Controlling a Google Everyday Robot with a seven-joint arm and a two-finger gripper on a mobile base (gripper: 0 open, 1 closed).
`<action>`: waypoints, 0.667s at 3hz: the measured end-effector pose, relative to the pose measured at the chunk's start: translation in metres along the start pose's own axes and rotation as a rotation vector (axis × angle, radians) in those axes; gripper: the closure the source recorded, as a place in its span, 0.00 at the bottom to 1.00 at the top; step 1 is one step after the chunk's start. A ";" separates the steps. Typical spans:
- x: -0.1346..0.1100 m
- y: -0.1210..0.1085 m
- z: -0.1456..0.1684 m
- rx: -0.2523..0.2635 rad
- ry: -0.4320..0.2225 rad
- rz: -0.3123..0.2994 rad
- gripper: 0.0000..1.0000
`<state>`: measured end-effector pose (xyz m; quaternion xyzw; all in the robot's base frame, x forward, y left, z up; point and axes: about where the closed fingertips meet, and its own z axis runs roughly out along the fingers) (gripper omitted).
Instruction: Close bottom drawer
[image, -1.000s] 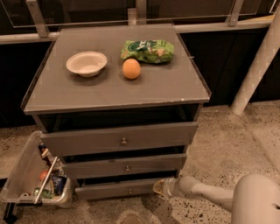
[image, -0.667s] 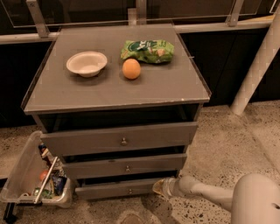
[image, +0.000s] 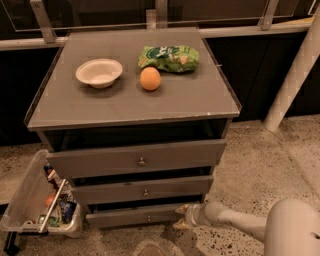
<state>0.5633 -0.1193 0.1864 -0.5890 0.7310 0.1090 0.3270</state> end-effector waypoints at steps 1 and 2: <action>0.000 0.000 0.000 0.000 0.000 0.000 0.00; 0.000 0.000 0.000 0.000 0.000 0.000 0.00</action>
Offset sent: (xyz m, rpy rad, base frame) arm 0.0000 0.0000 0.0000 0.0000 0.0000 0.0000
